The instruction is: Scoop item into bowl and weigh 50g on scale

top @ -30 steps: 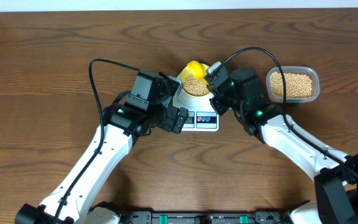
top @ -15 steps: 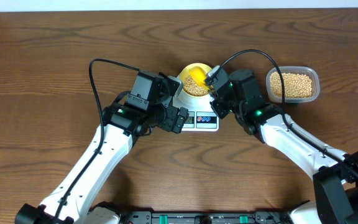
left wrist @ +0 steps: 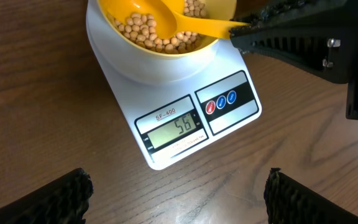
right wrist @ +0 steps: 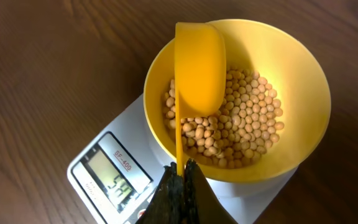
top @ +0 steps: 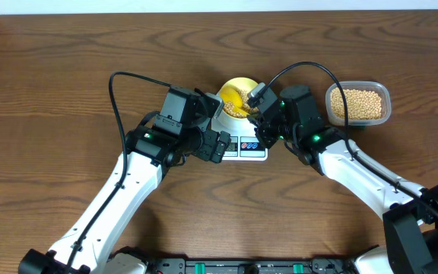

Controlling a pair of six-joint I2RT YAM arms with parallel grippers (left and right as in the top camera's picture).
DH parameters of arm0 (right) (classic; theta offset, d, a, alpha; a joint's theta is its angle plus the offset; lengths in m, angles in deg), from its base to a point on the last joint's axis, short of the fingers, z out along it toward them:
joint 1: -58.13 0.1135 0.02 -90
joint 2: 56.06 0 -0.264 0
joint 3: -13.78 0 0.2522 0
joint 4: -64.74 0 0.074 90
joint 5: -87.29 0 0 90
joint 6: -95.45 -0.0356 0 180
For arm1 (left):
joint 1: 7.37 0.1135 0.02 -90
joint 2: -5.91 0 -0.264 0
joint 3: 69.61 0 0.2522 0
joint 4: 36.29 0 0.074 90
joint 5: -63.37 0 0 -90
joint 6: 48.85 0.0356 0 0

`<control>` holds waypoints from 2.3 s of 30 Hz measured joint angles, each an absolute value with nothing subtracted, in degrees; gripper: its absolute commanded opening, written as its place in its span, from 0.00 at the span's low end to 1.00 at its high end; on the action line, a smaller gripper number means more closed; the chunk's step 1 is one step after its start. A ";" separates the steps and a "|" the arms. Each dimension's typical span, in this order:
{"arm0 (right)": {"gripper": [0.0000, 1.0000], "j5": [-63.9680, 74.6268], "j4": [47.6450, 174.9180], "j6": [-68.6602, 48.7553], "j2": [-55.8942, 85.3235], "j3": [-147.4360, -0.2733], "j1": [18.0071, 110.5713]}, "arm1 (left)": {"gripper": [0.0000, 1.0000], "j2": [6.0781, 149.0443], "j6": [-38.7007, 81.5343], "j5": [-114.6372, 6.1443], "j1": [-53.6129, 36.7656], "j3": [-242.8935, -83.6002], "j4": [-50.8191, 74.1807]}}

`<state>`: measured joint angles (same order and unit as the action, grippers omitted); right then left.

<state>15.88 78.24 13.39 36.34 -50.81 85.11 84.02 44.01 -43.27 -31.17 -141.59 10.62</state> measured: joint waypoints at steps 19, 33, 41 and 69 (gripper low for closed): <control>0.01 16.92 74.55 -3.70 36.34 -50.81 83.45 | 0.90 84.02 44.01 -43.27 -31.17 -141.59 10.62; 0.01 30.17 70.31 -14.48 36.34 -50.81 76.15 | 0.90 84.02 44.01 -43.27 -31.17 -141.59 10.64; 0.01 33.89 69.74 -20.53 35.14 -50.81 71.34 | 0.90 84.02 44.01 -43.27 -31.17 -141.59 10.62; 0.01 35.26 90.86 -37.62 19.73 -50.81 50.97 | 0.90 84.02 44.01 -43.27 -31.17 -141.59 10.62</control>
